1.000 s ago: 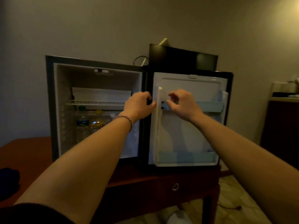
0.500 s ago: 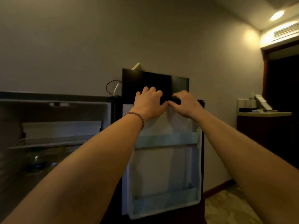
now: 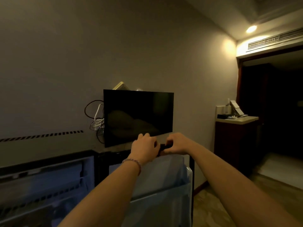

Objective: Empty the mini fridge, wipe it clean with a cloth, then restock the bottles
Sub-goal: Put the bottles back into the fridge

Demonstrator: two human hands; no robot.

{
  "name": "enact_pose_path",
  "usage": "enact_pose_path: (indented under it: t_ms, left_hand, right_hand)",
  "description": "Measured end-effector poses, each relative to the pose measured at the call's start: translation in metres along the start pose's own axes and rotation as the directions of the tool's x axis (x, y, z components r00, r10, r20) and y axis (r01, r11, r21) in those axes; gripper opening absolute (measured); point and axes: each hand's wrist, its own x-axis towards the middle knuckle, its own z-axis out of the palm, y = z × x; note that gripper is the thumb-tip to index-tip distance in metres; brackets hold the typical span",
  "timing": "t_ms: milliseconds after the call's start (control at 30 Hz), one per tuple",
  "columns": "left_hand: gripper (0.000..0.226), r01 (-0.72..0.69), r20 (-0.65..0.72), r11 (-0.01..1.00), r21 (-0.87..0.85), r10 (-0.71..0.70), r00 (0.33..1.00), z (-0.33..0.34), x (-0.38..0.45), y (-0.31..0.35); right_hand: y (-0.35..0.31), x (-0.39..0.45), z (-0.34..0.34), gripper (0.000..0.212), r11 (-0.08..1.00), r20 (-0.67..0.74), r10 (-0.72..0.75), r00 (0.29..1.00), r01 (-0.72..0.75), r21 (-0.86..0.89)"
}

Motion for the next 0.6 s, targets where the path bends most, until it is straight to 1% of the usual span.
enact_pose_path:
  t_ms: [167, 300, 367, 467, 533, 600]
  left_hand:
    - [0.034, -0.007, 0.092, 0.997, -0.075, 0.013, 0.996, -0.015, -0.026, 0.009]
    - [0.032, -0.015, 0.109, 0.995, -0.103, 0.026, 0.994, -0.034, -0.056, 0.023]
    - [0.03, -0.034, 0.093, 0.992, -0.12, 0.045, 0.995, -0.044, -0.075, 0.027]
    - [0.029, -0.068, 0.079, 0.985, -0.161, 0.081, 0.994, -0.059, -0.103, 0.024]
    - [0.027, -0.074, 0.059, 0.979, -0.189, 0.086, 0.994, -0.068, -0.12, 0.019]
    - [0.025, -0.088, 0.032, 0.972, -0.22, 0.097, 0.995, -0.078, -0.136, 0.014]
  right_hand:
    - [-0.019, -0.038, -0.029, 0.036, 0.994, 0.14, 0.11, 0.984, -0.108, -0.023]
    - [-0.04, -0.078, -0.043, 0.036, 0.991, 0.19, 0.134, 0.973, -0.136, -0.002]
    - [-0.053, -0.098, -0.045, 0.04, 0.992, 0.185, 0.123, 0.975, -0.121, -0.019]
    - [-0.076, -0.125, -0.043, 0.044, 0.997, 0.173, 0.055, 0.983, -0.045, -0.064]
    - [-0.097, -0.141, -0.043, 0.045, 0.992, 0.172, 0.007, 0.985, 0.015, -0.124]
    - [-0.12, -0.158, -0.044, 0.045, 0.986, 0.181, -0.013, 0.983, 0.043, -0.163]
